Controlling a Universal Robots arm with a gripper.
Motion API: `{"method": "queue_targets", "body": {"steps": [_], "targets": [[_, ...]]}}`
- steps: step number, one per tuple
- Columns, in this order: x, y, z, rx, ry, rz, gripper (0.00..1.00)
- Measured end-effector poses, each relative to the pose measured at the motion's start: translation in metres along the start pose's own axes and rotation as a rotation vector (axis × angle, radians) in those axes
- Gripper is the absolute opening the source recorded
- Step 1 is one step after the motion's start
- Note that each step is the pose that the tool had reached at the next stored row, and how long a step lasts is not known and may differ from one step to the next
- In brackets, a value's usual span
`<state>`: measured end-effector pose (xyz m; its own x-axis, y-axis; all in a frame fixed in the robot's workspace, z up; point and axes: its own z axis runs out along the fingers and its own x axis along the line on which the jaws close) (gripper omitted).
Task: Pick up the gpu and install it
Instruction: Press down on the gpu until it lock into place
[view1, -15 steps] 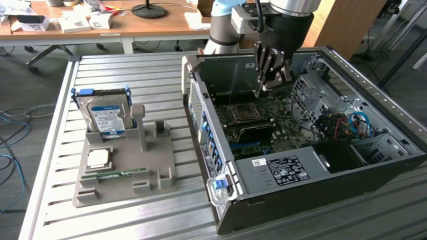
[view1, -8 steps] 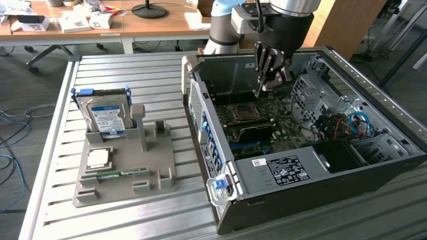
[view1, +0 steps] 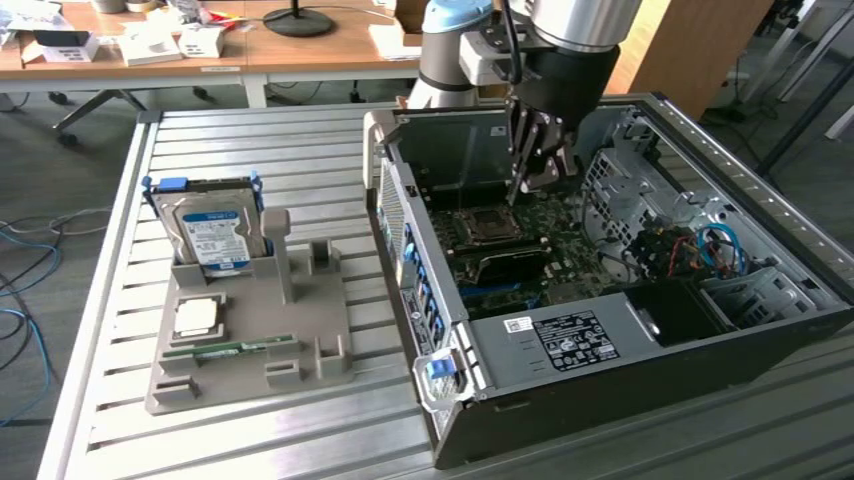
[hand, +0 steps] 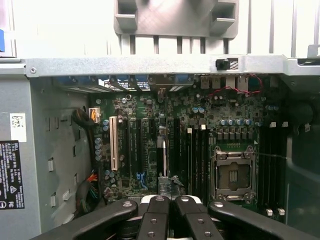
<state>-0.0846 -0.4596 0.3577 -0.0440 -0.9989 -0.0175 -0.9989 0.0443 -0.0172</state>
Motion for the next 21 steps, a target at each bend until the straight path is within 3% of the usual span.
{"method": "queue_targets", "body": {"steps": [21], "targets": [[0.001, 0.0006, 0.0380, -0.0001, 0.0001, 0.000, 0.11]]}}
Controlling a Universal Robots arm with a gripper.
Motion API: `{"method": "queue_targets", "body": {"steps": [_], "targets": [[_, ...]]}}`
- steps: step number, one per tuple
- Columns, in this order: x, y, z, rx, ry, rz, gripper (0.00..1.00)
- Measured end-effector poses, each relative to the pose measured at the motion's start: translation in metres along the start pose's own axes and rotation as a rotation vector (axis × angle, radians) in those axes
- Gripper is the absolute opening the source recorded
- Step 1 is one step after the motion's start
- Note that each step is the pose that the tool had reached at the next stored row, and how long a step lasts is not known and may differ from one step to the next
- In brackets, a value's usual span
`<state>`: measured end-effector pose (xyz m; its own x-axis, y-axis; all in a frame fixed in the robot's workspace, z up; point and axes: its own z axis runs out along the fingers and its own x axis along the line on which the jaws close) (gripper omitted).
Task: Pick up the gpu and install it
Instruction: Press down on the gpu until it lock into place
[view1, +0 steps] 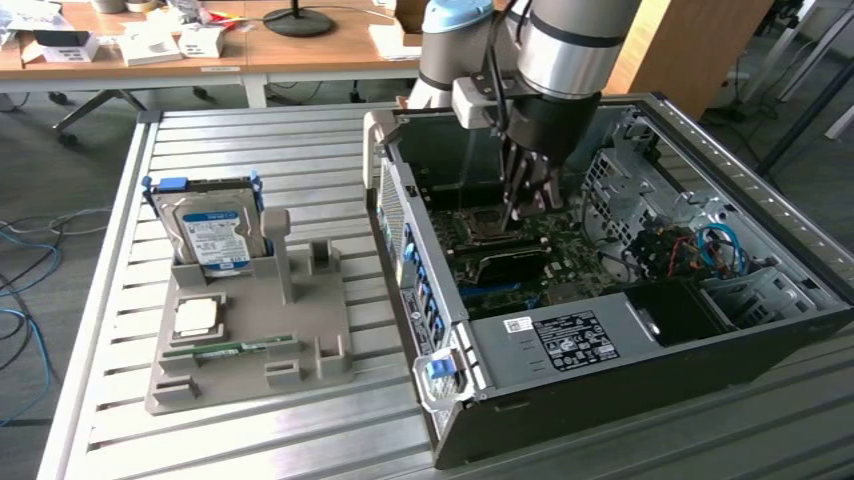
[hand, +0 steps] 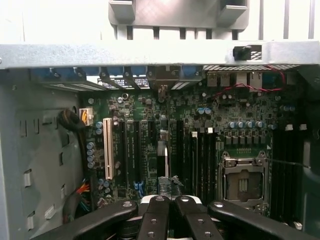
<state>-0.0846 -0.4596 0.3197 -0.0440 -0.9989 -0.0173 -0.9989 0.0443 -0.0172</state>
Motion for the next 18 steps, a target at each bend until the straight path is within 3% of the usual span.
{"method": "queue_targets", "body": {"steps": [2, 18], "targets": [[0.0000, 0.0001, 0.0034, 0.0001, -0.0002, 0.000, 0.11], [0.0000, 0.0001, 0.0036, 0.0001, -0.0001, 0.000, 0.11]]}}
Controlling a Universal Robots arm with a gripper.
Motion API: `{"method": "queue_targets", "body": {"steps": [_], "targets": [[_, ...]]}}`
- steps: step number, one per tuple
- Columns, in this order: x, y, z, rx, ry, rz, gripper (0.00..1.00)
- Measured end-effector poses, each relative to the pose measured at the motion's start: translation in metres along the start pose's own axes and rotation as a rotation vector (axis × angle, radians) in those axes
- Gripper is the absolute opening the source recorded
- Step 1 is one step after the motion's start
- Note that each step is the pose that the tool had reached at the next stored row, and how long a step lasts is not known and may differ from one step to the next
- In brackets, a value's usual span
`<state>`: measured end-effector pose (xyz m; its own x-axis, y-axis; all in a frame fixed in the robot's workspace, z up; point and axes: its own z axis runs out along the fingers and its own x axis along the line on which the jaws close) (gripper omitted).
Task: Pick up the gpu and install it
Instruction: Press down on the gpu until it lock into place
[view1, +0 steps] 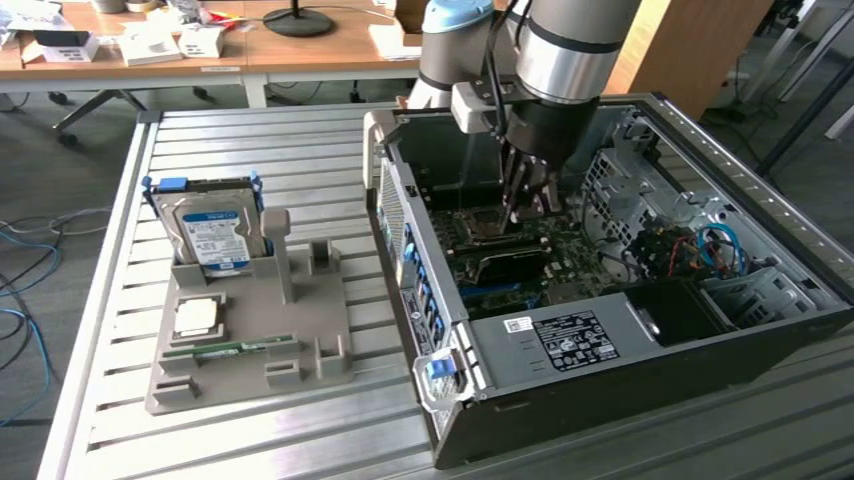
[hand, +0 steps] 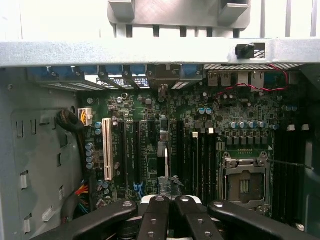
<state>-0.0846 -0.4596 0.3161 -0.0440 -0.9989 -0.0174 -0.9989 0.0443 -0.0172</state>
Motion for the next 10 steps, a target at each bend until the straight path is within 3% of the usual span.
{"method": "queue_targets", "body": {"steps": [10], "targets": [[0.0001, 0.0001, 0.0062, 0.0000, 0.0000, 0.000, 0.11]]}}
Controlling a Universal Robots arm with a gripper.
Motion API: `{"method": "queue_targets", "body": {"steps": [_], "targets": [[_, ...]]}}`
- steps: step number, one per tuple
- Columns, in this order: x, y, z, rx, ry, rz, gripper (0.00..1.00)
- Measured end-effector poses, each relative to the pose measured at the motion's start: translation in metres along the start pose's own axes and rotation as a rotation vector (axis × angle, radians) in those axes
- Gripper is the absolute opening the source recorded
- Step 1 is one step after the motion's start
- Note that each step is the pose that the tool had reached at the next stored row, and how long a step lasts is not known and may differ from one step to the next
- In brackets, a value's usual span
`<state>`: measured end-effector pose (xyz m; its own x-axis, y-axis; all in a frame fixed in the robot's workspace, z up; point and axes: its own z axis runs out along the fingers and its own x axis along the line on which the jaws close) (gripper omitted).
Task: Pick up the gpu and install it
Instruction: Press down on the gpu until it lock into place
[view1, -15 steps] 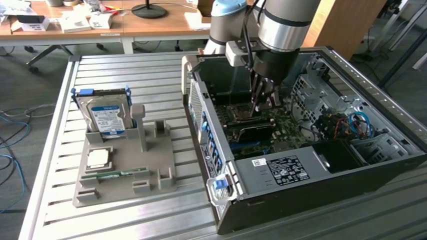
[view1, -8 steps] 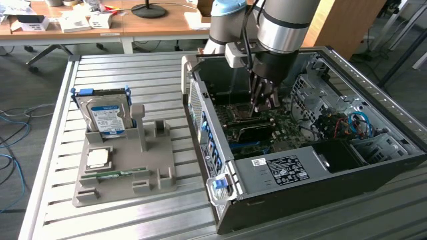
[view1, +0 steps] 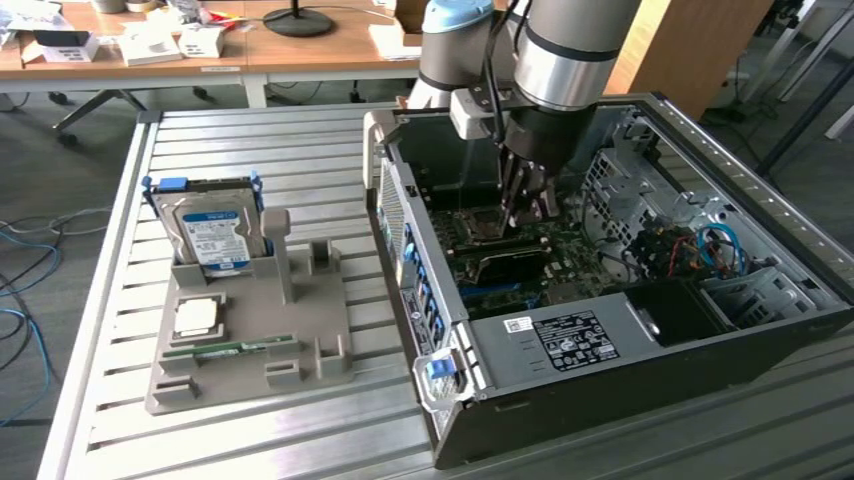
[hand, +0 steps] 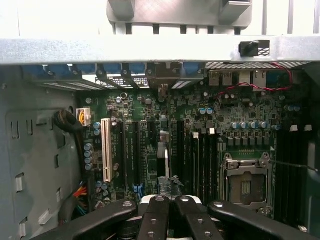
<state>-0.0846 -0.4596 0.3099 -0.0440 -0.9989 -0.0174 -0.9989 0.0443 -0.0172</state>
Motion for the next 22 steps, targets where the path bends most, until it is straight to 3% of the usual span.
{"method": "queue_targets", "body": {"steps": [10, 22], "targets": [[0.000, 0.0002, 0.0141, 0.0000, 0.0000, 0.000, 0.11], [0.000, 0.0004, 0.0220, 0.0000, 0.0000, 0.000, 0.11]]}}
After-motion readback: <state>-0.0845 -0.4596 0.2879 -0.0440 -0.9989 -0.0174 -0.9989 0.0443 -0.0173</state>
